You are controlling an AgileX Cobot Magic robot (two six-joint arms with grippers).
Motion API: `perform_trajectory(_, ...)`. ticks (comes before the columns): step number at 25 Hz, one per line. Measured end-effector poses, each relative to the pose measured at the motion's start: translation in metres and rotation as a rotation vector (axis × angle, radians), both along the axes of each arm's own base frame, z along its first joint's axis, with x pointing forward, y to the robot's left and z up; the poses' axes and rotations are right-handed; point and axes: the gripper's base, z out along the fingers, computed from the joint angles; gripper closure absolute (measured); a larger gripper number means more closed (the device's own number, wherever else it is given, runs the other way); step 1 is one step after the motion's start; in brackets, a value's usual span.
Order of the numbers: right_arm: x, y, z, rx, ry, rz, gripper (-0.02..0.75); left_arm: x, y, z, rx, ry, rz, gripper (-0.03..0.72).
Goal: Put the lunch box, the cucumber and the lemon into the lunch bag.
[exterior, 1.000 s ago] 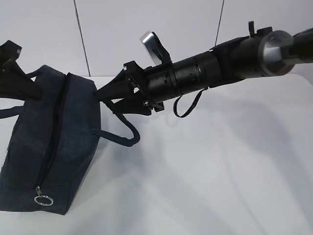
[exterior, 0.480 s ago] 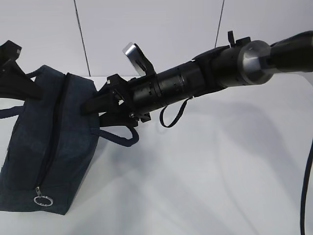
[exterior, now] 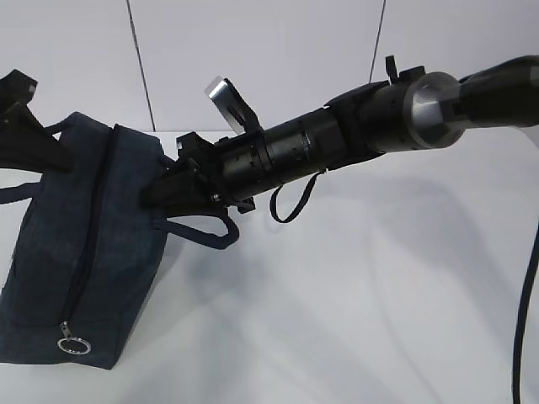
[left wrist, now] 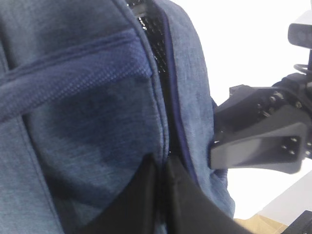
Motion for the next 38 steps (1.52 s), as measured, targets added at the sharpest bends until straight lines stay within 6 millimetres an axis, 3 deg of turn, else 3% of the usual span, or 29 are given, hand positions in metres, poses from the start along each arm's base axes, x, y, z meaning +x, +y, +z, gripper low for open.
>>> perform_trajectory(6,0.001,0.000,-0.001,-0.008,-0.004,-0.014,0.699,0.000,0.000,0.000,0.000,0.000,0.000,0.687)
perform_trajectory(8,0.001,0.000,-0.002,-0.011,-0.005,-0.014,0.735,0.000,0.000,0.000,0.000,0.000,0.000,0.687)
perform_trajectory(14,0.002,-0.001,-0.001,-0.026,-0.036,-0.012,0.743,0.001,-0.002,0.002,-0.020,-0.038,-0.027,0.687)
perform_trajectory(21,-0.002,-0.010,0.028,-0.163,-0.175,-0.009,0.743,0.003,-0.007,0.005,-0.053,-0.078,-0.027,0.687)
perform_trajectory(33,-0.021,-0.037,0.083,-0.417,-0.349,0.002,0.746,-0.001,-0.064,0.007,-0.046,-0.160,-0.120,0.687)
perform_trajectory(38,-0.033,-0.057,0.094,-0.479,-0.357,-0.039,0.747,-0.002,-0.082,0.011,-0.083,-0.208,-0.128,0.687)
